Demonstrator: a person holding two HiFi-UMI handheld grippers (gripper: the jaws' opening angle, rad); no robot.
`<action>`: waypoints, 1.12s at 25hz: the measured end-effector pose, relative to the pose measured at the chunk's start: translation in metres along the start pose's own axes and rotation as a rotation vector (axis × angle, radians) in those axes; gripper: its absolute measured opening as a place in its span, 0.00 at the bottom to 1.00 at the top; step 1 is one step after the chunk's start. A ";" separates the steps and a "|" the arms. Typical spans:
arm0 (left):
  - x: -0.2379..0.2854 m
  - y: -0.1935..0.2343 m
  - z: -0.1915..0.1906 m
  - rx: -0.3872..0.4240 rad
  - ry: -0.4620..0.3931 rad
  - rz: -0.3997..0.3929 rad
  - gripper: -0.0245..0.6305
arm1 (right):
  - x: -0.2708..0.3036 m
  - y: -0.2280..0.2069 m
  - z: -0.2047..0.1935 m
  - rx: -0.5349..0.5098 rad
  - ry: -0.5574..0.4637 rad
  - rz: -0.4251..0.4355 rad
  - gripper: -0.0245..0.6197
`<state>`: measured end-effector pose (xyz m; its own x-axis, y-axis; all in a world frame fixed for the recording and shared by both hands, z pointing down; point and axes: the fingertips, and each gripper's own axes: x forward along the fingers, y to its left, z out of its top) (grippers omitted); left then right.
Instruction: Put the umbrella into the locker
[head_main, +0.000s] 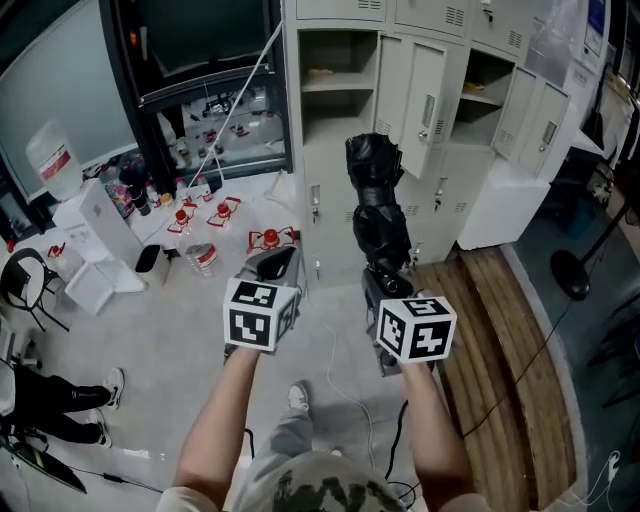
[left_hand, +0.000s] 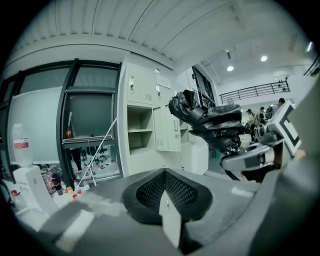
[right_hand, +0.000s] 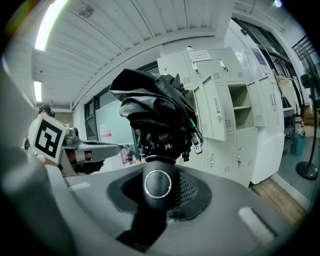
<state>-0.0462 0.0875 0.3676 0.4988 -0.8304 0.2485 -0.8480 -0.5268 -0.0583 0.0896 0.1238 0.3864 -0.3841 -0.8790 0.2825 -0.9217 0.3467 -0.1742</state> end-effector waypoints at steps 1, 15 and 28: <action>0.005 0.004 -0.001 -0.002 0.001 0.002 0.04 | 0.006 -0.003 0.001 -0.001 0.001 -0.002 0.18; 0.122 0.090 0.019 -0.002 -0.006 -0.037 0.04 | 0.133 -0.045 0.037 0.011 0.029 -0.038 0.18; 0.208 0.168 0.038 -0.007 -0.016 -0.118 0.04 | 0.244 -0.055 0.060 0.079 0.088 -0.077 0.18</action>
<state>-0.0778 -0.1802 0.3724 0.5976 -0.7658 0.2377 -0.7848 -0.6194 -0.0225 0.0505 -0.1292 0.4082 -0.3193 -0.8687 0.3787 -0.9426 0.2499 -0.2215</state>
